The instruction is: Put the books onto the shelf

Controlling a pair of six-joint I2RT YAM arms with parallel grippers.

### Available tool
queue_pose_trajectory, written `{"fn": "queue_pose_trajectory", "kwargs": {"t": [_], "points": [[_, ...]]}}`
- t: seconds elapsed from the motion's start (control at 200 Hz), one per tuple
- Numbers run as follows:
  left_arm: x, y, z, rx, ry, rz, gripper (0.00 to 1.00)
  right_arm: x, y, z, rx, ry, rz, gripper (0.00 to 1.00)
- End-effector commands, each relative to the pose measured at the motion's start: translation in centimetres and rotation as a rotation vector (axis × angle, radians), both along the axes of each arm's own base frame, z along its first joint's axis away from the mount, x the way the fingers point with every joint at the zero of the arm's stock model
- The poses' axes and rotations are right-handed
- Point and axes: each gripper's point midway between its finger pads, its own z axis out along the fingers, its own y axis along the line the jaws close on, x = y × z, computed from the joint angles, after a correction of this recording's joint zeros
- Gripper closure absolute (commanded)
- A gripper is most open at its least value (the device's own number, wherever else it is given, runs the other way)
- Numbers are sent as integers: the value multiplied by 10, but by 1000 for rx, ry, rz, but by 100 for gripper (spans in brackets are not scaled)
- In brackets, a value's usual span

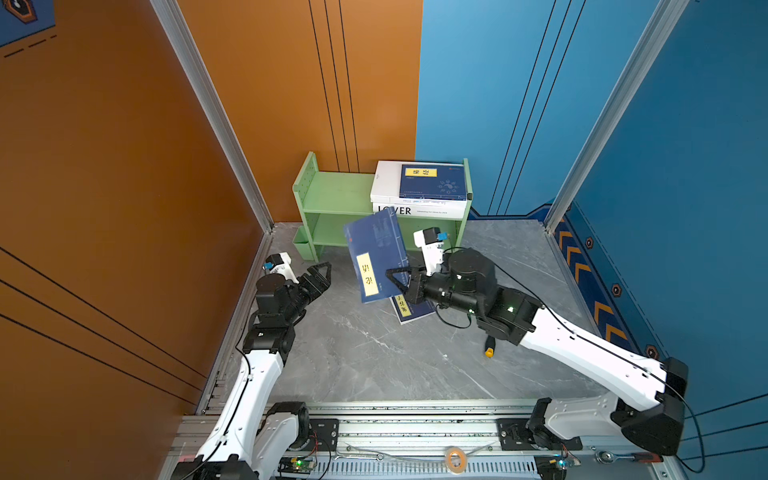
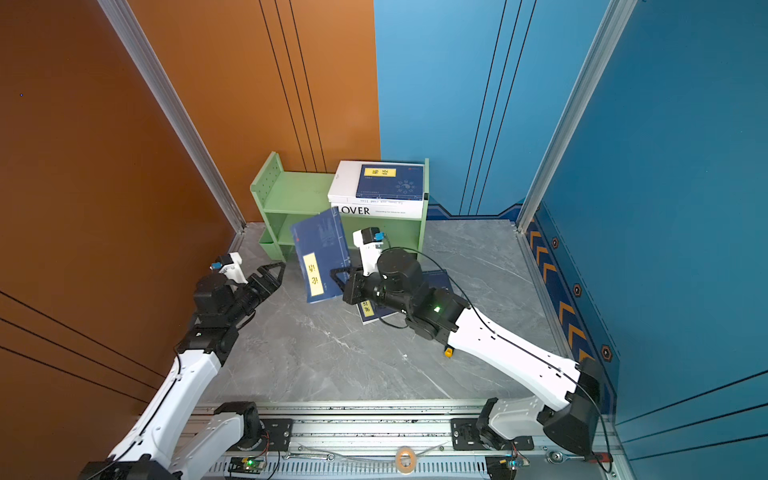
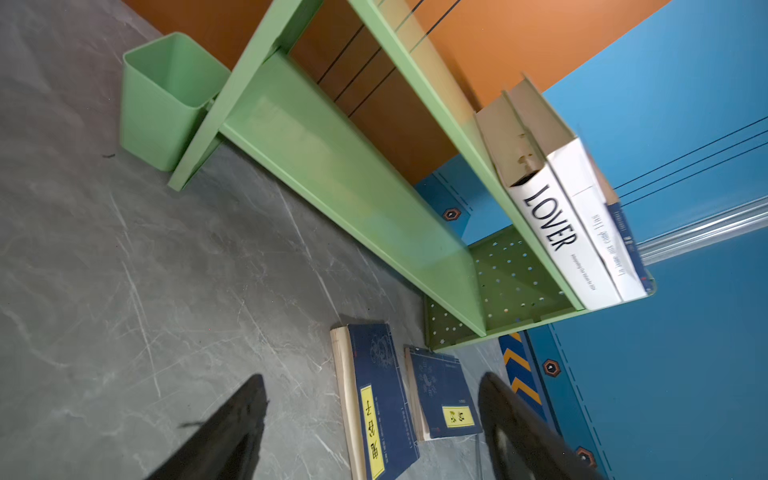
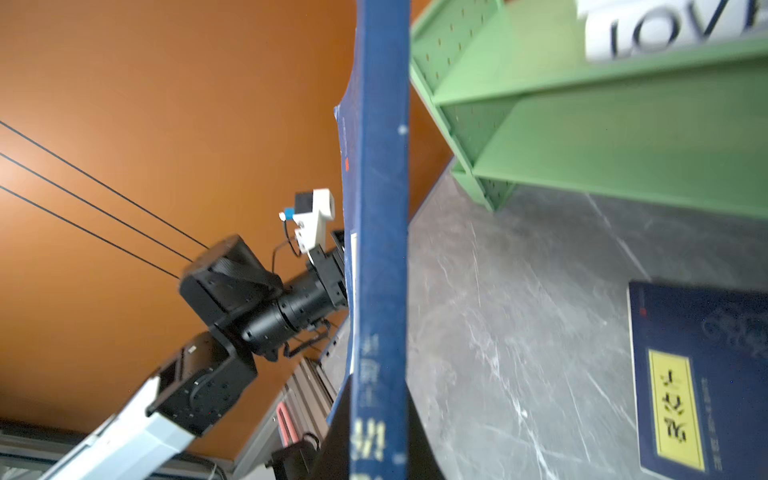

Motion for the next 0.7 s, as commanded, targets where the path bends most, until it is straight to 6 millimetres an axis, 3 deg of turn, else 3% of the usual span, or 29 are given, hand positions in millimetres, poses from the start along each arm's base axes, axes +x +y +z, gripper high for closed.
{"fn": "queue_pose_trajectory", "kwargs": {"t": [0.0,0.12,0.23,0.431,0.556,0.696], "points": [[-5,-11,47,-73,-117,-93,19,19,-27,72,192,-166,-161,91],[-10,-31,88,-171,-232,-200,15,26,-52,115,348,-245,-258,90],[-22,-63,124,-205,-327,-337,8,40,-73,134,437,-259,-367,93],[-51,-130,187,-224,-492,-576,1,61,-84,144,556,-239,-415,93],[-51,-163,211,-324,-548,-658,1,64,-82,151,601,-242,-405,93],[-46,-184,236,-464,-619,-728,2,67,-78,155,634,-230,-386,93]]}}
